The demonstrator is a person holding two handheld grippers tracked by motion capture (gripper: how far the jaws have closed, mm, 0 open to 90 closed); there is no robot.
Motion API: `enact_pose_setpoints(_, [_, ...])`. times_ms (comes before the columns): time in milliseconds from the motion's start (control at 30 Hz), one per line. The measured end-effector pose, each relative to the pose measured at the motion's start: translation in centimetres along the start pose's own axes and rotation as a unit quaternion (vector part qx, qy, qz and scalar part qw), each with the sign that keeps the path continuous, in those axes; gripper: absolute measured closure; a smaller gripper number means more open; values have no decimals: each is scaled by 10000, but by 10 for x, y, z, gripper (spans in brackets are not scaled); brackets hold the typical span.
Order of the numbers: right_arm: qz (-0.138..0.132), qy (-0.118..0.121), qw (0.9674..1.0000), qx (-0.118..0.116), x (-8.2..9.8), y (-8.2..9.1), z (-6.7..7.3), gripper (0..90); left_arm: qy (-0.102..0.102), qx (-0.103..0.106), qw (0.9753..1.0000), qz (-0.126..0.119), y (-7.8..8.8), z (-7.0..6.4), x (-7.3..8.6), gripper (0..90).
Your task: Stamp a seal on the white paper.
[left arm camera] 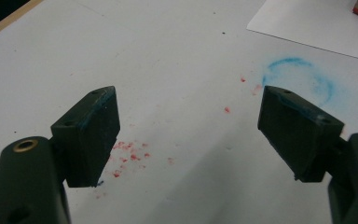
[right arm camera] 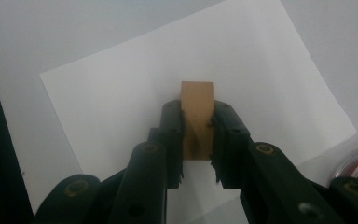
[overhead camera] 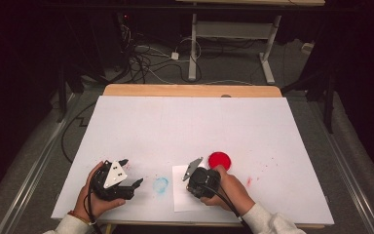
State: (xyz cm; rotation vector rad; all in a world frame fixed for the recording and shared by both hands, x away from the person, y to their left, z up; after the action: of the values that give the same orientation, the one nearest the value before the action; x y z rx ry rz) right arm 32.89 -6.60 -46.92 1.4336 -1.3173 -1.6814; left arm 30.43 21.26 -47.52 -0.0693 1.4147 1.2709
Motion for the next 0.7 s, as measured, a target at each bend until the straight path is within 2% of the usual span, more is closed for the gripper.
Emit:
enact_pose_setpoints(467, [49, 17, 10000, 46, 0, 0, 1, 758, -8, -7, 10000, -10, 1, 0, 0, 199])
enact_pose_setpoints(567, [-90, -29, 10000, 21, 2, -1, 1, 756, -12, -2, 10000, -11, 1, 0, 1, 199])
enact_pose_setpoints(667, [-69, -55, 10000, -10, 2, 0, -1, 753, 6, -13, 10000, -13, 1, 1, 1, 199])
enact_pose_setpoints(700, [-155, -57, 9999, -39, 3, 0, -2, 754, 5, -12, 10000, -13, 1, 1, 1, 199])
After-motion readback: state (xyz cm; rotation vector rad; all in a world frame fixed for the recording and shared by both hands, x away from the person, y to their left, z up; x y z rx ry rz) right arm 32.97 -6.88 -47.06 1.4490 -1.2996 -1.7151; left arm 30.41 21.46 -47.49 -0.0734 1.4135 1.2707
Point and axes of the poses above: each handheld gripper's, and its own axes: y roughly backward along the jaws, x roughly out of its underside, z roughly to its left, the point moved 2 cm from there along -y, roughly forward along the jaws, and after that the axes turned 3 degrees about -x, right-handed, at the moved point
